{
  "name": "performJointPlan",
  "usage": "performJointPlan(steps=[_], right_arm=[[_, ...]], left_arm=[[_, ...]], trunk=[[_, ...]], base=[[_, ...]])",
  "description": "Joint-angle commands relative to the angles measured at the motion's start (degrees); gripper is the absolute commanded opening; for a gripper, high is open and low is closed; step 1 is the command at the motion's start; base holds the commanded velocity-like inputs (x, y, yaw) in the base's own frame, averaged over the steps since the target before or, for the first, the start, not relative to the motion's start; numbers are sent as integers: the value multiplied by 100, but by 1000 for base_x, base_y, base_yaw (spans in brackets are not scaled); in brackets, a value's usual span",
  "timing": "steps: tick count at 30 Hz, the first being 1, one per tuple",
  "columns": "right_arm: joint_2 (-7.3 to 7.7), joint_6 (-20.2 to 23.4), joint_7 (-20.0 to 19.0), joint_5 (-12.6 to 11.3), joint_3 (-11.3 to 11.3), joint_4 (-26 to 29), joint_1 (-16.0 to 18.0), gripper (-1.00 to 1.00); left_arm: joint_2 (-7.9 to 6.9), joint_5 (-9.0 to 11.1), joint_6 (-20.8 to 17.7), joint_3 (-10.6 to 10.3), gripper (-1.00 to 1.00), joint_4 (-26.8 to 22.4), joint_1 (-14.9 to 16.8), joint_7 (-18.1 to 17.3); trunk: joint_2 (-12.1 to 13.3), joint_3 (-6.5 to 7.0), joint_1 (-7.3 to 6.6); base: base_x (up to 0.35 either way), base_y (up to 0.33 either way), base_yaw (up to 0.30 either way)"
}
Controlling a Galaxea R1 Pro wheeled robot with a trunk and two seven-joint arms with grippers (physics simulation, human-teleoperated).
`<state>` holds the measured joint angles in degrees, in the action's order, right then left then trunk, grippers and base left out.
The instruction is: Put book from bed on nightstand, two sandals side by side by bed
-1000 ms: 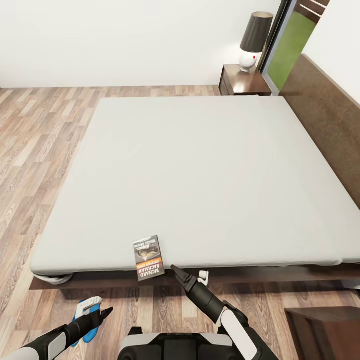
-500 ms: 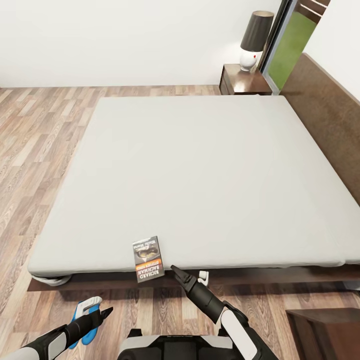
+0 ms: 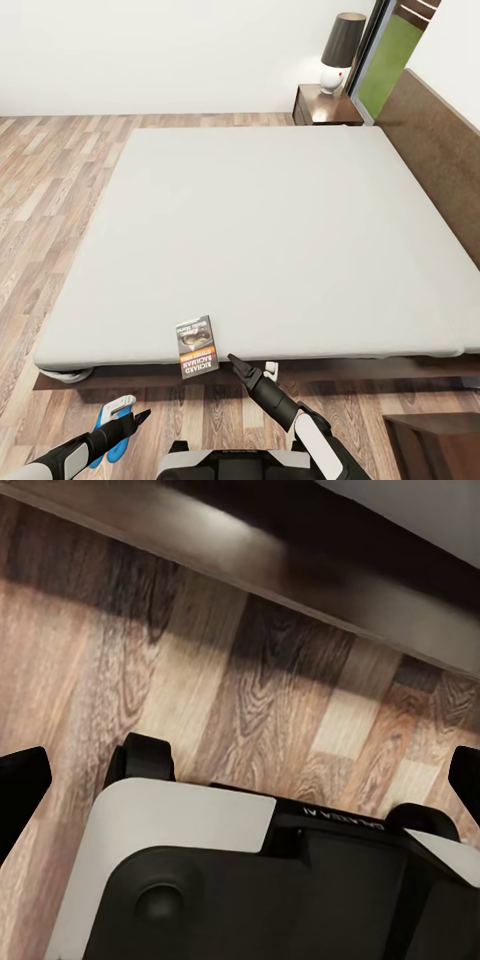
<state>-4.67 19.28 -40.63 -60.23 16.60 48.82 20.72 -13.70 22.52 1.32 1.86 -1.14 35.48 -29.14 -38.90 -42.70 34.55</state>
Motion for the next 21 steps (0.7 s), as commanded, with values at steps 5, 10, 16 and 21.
performJointPlan(steps=[5, 10, 16, 21], right_arm=[[-2, 50, -5, -66, 2, -131, 2, 100], [-1, 55, -6, -68, 2, -183, 2, 100], [-2, 58, -6, -68, 2, -187, 2, 100], [-4, 57, -6, -68, 2, -189, 2, 100]], left_arm=[[-1, -10, 15, 16, 100, 8, -1, -22], [-1, -7, 16, 16, 100, 8, 1, -22], [-1, -8, 14, 16, 100, 8, -1, -22], [-1, -10, 16, 16, 100, 8, 1, -22]], trunk=[[-207, -94, 112], [-407, -184, 221], [-648, -292, 353], [-848, -382, 463]], base=[[0, 0, 0], [0, 0, 0], [0, 0, 0], [0, 0, 124]])
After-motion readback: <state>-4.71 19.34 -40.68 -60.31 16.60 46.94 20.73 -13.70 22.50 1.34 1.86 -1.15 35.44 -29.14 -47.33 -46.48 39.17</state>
